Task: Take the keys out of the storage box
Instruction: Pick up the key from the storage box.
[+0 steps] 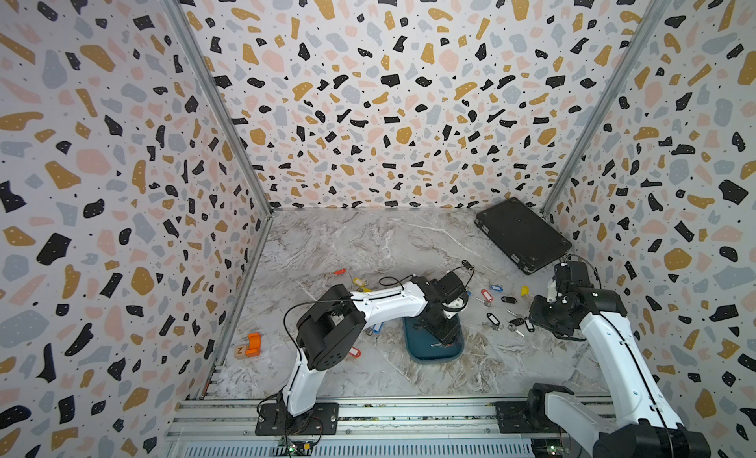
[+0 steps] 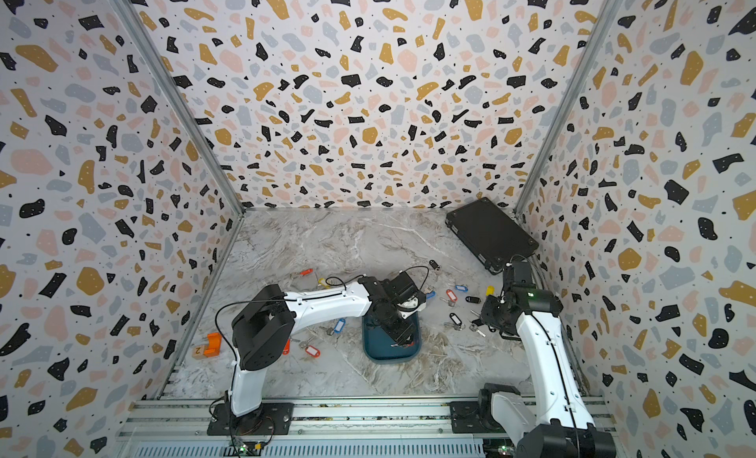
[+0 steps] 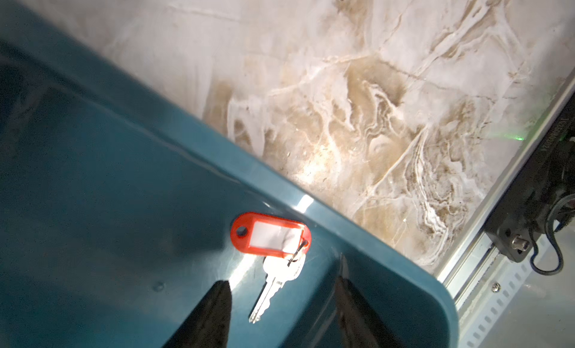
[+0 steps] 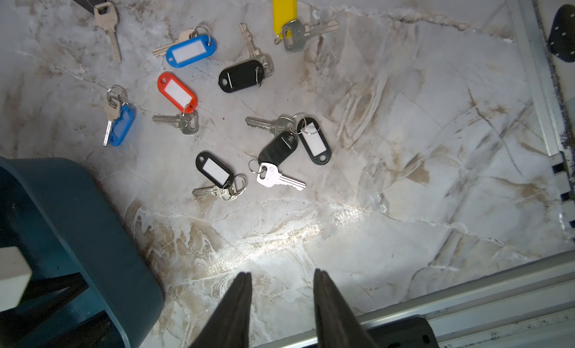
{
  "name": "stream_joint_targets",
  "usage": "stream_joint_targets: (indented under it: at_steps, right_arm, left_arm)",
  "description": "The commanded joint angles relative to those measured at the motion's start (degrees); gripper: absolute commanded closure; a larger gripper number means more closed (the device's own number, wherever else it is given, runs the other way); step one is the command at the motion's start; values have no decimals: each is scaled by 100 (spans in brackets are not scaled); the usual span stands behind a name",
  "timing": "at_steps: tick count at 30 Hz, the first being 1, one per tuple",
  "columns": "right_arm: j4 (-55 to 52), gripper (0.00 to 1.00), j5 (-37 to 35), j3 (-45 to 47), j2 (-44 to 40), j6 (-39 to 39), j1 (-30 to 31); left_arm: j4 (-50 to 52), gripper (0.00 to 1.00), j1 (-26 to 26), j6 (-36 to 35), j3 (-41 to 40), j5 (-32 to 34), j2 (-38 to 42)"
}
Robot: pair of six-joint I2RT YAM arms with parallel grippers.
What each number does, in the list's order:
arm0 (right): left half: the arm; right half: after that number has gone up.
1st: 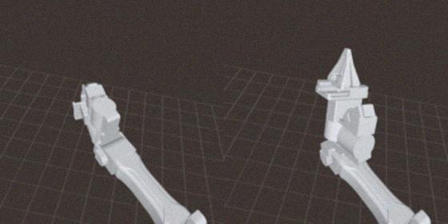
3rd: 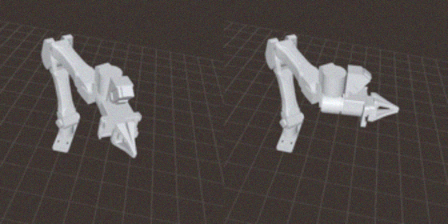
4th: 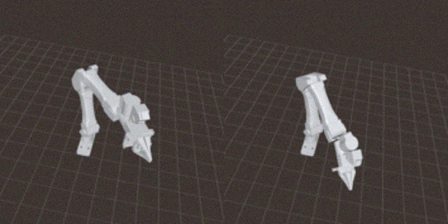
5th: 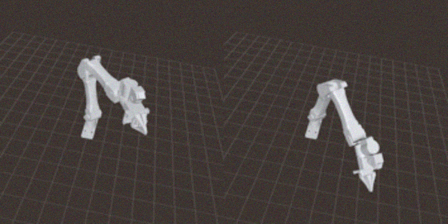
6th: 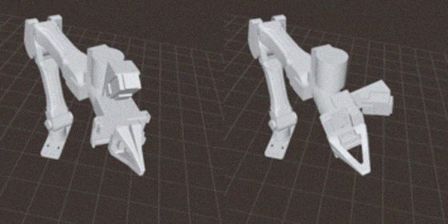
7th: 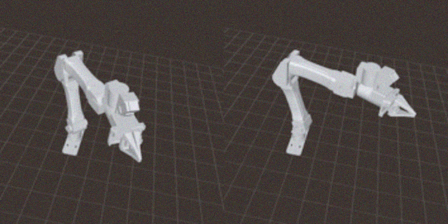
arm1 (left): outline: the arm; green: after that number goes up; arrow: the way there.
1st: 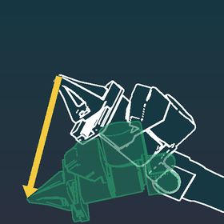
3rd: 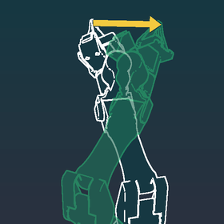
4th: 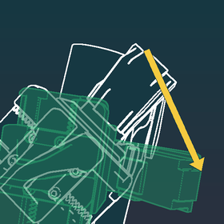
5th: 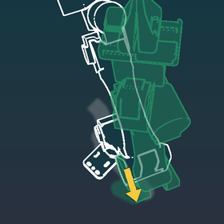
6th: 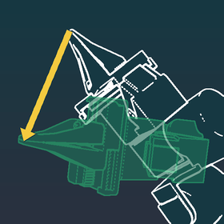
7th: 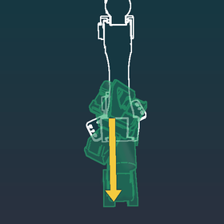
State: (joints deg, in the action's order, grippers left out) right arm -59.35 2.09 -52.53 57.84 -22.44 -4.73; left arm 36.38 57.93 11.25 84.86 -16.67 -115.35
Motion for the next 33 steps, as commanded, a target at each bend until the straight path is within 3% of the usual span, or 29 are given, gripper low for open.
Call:
stream_joint_targets:
  at_steps: [1, 7, 26, 33]
  right_arm:
    - [-26, 62, 55, 15, 23, 55, 27]
    - [-16, 62, 99, 14, 80, 64, 51]
    - [-16, 62, 108, 15, 131, 64, 64]
    - [-15, 62, 90, 15, 80, 64, 68]
  left_arm:
    - [-228, 48, 34, -180, 122, -117, -140]
    - [-166, 57, 34, -244, 234, -92, -293]
    - [178, 69, 214, -343, 462, -69, -618]
    - [343, 80, 276, -310, 523, 74, -712]
